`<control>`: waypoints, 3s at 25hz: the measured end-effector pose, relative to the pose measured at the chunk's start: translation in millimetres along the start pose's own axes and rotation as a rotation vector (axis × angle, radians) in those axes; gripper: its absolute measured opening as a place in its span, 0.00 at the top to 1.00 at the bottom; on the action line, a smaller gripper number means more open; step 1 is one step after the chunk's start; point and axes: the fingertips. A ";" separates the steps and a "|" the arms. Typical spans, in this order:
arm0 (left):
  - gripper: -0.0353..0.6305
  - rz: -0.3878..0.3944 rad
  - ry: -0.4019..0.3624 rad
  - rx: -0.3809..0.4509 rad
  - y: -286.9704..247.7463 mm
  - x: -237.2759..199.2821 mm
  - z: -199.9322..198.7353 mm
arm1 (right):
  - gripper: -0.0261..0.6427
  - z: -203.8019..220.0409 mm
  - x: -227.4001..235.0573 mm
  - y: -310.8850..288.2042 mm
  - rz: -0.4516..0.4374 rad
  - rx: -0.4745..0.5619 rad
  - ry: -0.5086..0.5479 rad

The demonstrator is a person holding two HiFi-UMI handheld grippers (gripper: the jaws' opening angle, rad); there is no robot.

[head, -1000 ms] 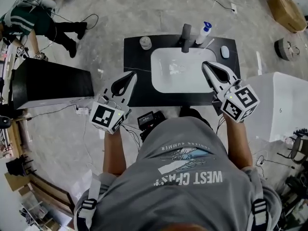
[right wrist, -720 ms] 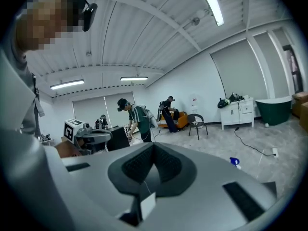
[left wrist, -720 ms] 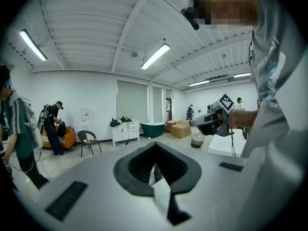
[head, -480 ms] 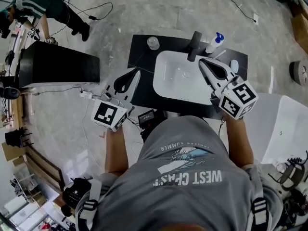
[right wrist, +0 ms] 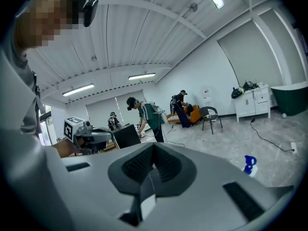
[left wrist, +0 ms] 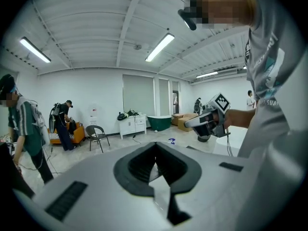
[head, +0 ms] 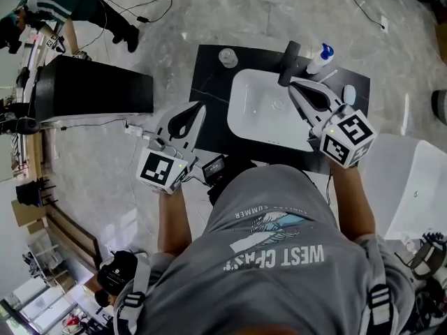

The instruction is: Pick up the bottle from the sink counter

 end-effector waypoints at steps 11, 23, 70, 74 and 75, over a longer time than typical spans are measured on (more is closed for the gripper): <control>0.94 0.131 0.015 0.104 -42.2 -43.3 -16.6 | 0.96 -25.2 1.7 -2.5 0.148 -0.002 0.009; 0.94 0.163 0.082 0.016 -70.6 -62.2 34.0 | 0.96 -8.7 7.5 -26.6 0.157 -0.060 -0.023; 0.59 0.116 0.188 -0.232 -197.5 -115.6 217.6 | 0.96 38.9 27.2 -53.3 0.185 -0.231 -0.111; 0.52 0.106 0.186 -0.227 -206.1 -118.9 223.9 | 0.96 43.4 28.9 -55.5 0.188 -0.242 -0.118; 0.50 0.098 0.188 -0.225 -208.2 -120.6 225.3 | 0.96 44.5 29.3 -56.6 0.188 -0.244 -0.120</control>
Point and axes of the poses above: the fingertips, and each gripper's own axes: y backward along the fingers, x to its right, z out of its underside
